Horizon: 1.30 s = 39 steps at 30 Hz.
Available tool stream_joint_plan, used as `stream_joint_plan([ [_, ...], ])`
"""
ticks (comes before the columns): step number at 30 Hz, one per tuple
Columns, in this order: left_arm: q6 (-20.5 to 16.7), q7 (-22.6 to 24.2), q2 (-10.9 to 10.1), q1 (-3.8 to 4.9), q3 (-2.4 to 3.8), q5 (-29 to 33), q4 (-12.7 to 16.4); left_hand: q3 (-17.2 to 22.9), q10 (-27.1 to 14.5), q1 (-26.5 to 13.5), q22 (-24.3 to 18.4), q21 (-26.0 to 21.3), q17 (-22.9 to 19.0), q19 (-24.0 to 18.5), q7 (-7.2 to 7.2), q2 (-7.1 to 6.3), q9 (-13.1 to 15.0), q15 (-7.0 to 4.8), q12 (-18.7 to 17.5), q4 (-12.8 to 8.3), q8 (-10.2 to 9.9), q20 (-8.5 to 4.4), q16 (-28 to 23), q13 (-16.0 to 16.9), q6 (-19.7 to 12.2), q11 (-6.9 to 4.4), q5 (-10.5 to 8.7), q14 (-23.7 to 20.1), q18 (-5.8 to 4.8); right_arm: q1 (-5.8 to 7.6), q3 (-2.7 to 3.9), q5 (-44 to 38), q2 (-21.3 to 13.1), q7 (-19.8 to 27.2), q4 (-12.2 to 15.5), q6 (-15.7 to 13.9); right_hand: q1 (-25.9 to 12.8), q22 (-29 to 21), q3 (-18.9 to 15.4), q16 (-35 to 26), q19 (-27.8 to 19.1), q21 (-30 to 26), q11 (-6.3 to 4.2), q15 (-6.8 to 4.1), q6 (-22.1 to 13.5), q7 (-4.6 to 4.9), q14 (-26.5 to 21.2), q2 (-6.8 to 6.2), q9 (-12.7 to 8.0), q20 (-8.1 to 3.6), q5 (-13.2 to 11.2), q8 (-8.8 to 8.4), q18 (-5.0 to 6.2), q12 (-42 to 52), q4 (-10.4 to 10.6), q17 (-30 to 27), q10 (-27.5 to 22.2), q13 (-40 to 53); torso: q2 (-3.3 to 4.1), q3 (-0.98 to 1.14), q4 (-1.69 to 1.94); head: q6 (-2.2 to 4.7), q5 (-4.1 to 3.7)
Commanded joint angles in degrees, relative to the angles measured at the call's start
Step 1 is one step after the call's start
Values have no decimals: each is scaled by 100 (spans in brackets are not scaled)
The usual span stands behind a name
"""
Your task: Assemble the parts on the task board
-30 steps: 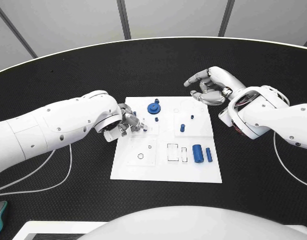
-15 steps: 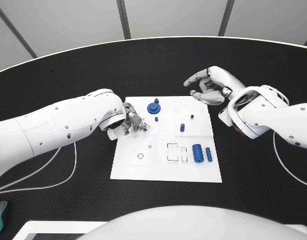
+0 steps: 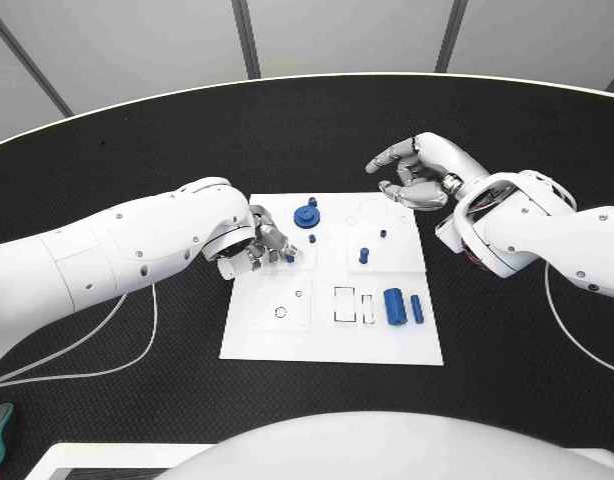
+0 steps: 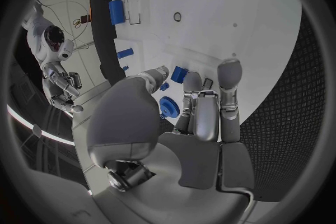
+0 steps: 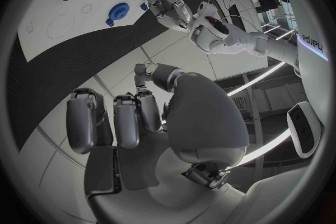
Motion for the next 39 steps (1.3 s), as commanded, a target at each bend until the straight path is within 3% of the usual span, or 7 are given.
stream_joint_plan([
  [1,13,-5,13,0,0,-2,-12,-27,-53,-45,2,-24,4,-38,41,44,-10,12,26,5,2,7,-34,-10,-16,5,-17,53,-54,0,0,0,-1,-3,-1,15,-40,805,6,-23,222,4,-5,36,42,2,438,-20,-5,39,15,-36,61,-5,-25,826,-25,402,0,1,-1,-10,2],
  [19,116,-67,40,1,0,-108,-81,4,-38,17,46,5,36,-19,25,206,-24,2,41,-5,19,2,-17,-14,8,-9,-16,65,-59,0,0,0,-11,-8,2,46,-40,805,6,-23,222,4,-5,36,42,2,438,-20,-5,39,15,-36,61,-5,-25,826,-25,402,-3,-2,1,-13,-7],
  [26,82,-70,43,1,0,-119,-84,66,-18,78,65,19,54,-6,7,330,-36,-13,51,-10,30,-9,-7,-18,31,-26,-14,78,-62,0,0,0,-9,-4,1,49,-51,807,2,-27,223,5,-4,37,50,2,436,-18,-8,40,13,-39,60,1,-20,817,-19,408,-2,-1,3,-12,-5],
  [31,60,-65,44,1,1,-119,-73,460,-38,390,79,27,79,2,-23,511,-69,-42,33,-47,30,-36,4,-40,2,-59,-12,89,-63,0,0,0,-9,-5,2,53,-51,807,2,-27,223,5,-4,37,50,2,436,-18,-8,40,13,-39,60,1,-20,817,-19,408,-2,1,1,-10,-1],
  [33,74,-63,45,1,1,-117,-68,743,-47,547,91,32,97,4,-33,488,-80,-50,26,-74,51,-44,12,-52,-10,-67,-15,94,-68,0,0,0,-9,-5,3,55,-51,807,2,-27,223,5,-4,37,50,2,436,-18,-8,40,13,-39,60,1,-20,817,-19,408,-4,2,1,-12,-1],
  [39,123,-59,46,1,1,-108,-62,917,-42,610,110,44,109,10,-38,457,-84,-52,28,-93,74,-46,17,-57,-15,-71,-16,98,-72,0,0,0,-9,-6,2,57,-51,807,2,-27,223,5,-4,37,50,2,436,-18,-8,40,13,-39,60,1,-20,817,-19,408,-5,1,0,-19,1],
])
